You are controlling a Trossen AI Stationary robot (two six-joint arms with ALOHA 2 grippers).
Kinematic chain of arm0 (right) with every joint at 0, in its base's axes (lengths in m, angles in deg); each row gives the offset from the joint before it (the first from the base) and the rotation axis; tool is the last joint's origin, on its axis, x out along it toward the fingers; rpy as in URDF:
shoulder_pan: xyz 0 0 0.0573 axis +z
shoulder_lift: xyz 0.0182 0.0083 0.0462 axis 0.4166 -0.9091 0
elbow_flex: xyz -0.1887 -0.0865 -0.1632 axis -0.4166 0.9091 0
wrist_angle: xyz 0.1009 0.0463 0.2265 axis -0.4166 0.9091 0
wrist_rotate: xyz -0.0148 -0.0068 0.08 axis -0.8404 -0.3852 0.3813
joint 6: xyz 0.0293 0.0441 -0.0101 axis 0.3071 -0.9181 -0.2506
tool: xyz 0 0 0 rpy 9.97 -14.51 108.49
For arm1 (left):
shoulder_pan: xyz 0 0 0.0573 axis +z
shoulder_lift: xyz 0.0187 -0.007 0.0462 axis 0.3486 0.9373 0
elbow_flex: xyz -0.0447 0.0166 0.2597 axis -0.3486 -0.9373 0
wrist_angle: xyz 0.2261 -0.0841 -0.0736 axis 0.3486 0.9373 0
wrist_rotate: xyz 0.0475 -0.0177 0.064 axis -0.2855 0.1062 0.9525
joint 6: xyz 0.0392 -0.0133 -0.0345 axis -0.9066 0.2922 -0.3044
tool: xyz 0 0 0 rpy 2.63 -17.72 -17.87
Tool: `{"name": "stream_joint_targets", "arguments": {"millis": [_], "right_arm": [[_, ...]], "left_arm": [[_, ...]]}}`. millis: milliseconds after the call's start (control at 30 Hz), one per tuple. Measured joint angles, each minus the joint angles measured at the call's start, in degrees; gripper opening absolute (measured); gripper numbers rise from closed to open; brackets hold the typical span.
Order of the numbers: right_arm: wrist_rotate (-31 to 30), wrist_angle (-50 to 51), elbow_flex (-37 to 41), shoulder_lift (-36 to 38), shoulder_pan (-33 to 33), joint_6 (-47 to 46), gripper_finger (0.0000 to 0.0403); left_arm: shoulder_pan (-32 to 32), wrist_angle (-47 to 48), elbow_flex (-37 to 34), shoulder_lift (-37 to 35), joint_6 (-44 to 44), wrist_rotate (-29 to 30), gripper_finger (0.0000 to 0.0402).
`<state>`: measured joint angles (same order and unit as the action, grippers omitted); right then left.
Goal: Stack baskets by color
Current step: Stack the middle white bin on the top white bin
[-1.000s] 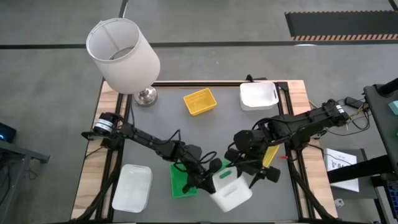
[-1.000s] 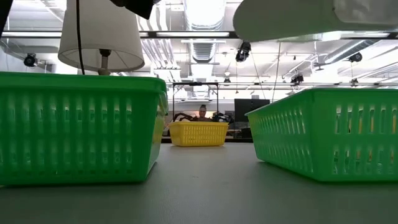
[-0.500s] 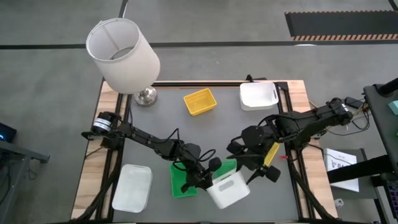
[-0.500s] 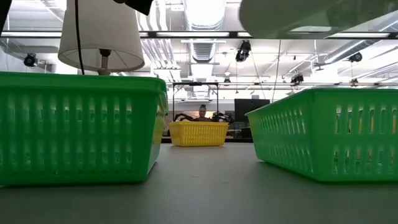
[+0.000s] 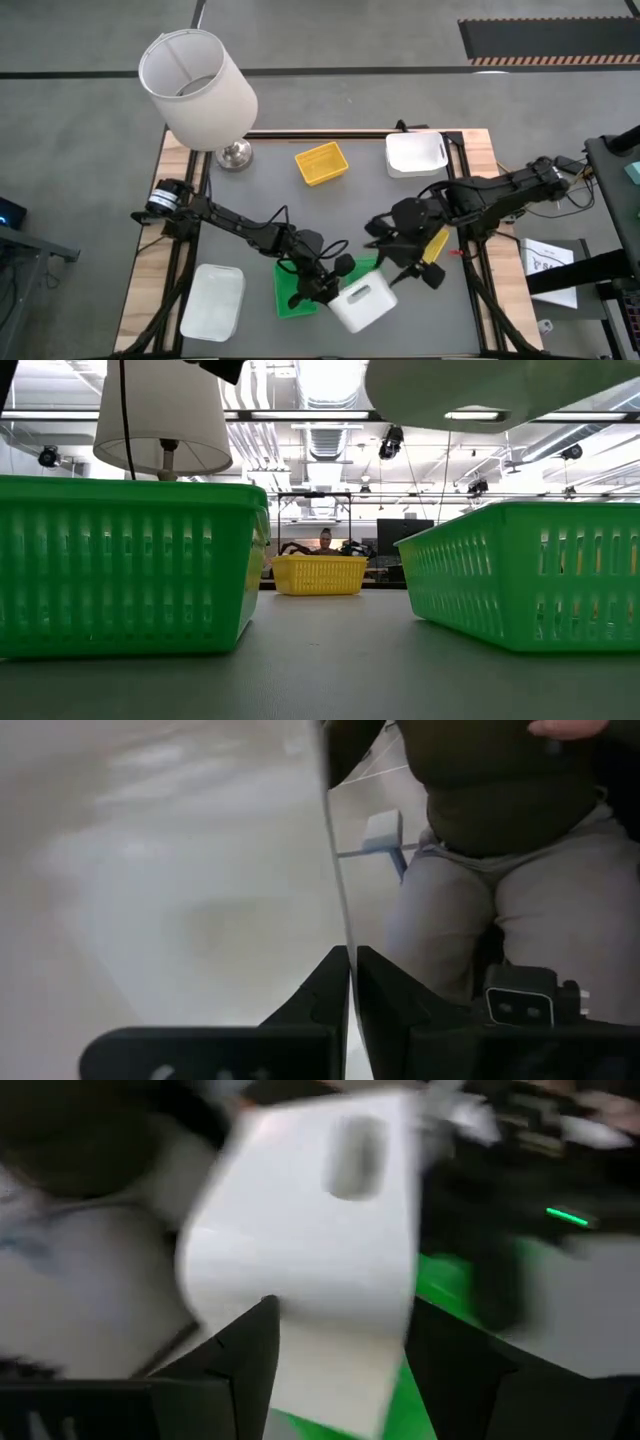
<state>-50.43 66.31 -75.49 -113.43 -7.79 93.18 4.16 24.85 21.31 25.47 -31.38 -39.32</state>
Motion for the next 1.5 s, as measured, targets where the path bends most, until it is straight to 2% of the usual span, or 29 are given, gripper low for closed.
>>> {"name": "stream_joint_targets", "arguments": {"millis": [167, 300, 400, 533, 667, 900, 1200, 1300, 1500], "right_arm": [[-15.01, 0.56, 0.07, 0.69, -0.23, -4.31, 0.0191], [-19.63, 2.73, 0.02, 0.96, -0.06, -6.48, 0.019], [-21.94, 5.43, -0.56, 1.99, -0.07, -8.16, 0.0184], [-25.17, 8.63, -1.49, 4.91, 0.06, -10.96, 0.0171], [-26.34, 10.08, -1.55, 8.36, 0.05, -12.86, 0.0161], [-29.01, 9.09, -1.51, 11.44, 0.14, -13.97, 0.0157], [-29.91, 7.33, -4.46, 4.83, 0.12, -11.59, 0.0157], [-30.47, 9.3, -9.15, 1.03, 0.12, -11.47, 0.0157], [-32.66, 17.55, -21.94, -7.32, 0.12, -10.2, 0.0157]], "left_arm": [[-0.09, -0.05, 0.09, -0.3, -0.22, -0.21, 0.0], [0.02, 0.59, 0.02, -1.58, 1.27, 1.14, 0.0], [0.07, 4.19, 0.02, -3.6, 2.86, 6.85, 0.0], [0.08, 13.77, 0.08, -6.55, 5.66, 20.81, 0.0], [0.08, 22.04, 0.61, -8.9, 12.23, 35.09, 0.0], [0.13, 32.49, 2.39, -11.78, 21.82, 52.43, 0.0], [0.15, 33.53, 5.16, -11.63, 25.47, 61.54, 0.0], [0.19, 33.58, 6.03, -11.63, 25.64, 62.68, 0.0], [0.18, 36.66, 6.27, -11.43, 28.54, 71.29, 0.0]]}}
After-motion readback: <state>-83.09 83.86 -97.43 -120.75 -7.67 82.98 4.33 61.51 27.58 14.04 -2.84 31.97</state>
